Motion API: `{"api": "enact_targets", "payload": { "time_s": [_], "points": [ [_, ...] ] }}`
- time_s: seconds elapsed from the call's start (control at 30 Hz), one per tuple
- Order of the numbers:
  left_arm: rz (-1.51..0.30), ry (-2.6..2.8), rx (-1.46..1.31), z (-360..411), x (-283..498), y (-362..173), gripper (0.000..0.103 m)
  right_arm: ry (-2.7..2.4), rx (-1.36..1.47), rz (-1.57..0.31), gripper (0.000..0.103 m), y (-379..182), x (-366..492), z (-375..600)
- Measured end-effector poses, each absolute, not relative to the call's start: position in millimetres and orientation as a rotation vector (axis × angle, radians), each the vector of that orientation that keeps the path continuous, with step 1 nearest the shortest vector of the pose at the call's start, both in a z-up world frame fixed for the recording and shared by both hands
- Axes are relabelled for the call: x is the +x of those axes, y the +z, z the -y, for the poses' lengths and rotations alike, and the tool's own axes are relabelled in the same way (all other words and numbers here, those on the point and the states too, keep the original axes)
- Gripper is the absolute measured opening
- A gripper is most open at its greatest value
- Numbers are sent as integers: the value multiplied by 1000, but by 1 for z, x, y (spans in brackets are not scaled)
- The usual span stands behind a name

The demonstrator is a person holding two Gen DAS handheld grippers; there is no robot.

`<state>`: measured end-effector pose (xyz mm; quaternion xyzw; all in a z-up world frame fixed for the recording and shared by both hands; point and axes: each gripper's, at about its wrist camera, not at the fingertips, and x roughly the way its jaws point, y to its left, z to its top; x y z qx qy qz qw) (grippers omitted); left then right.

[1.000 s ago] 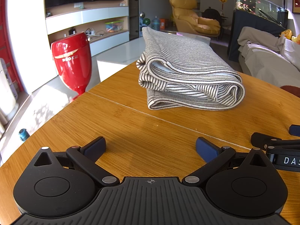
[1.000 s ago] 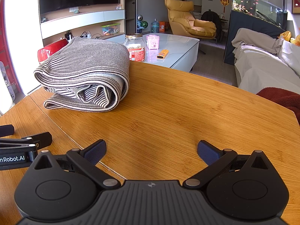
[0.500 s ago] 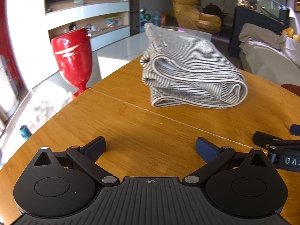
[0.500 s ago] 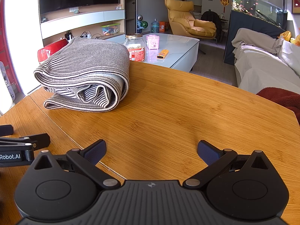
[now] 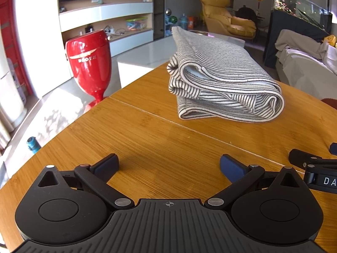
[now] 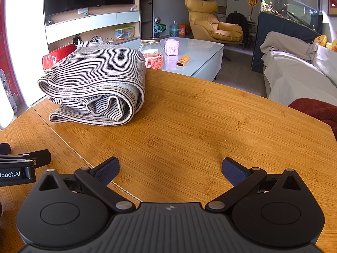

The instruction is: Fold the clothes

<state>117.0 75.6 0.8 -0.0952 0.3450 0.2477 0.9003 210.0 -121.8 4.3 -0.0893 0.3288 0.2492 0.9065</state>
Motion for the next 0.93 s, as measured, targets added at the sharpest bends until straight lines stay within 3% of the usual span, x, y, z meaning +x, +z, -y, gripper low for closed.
{"api": "enact_targets", "payload": {
  "time_s": [0.93],
  "points": [
    [-705,495,-214,-81,115,2,103,480,-172,-681,103,4,210,119]
  ]
}}
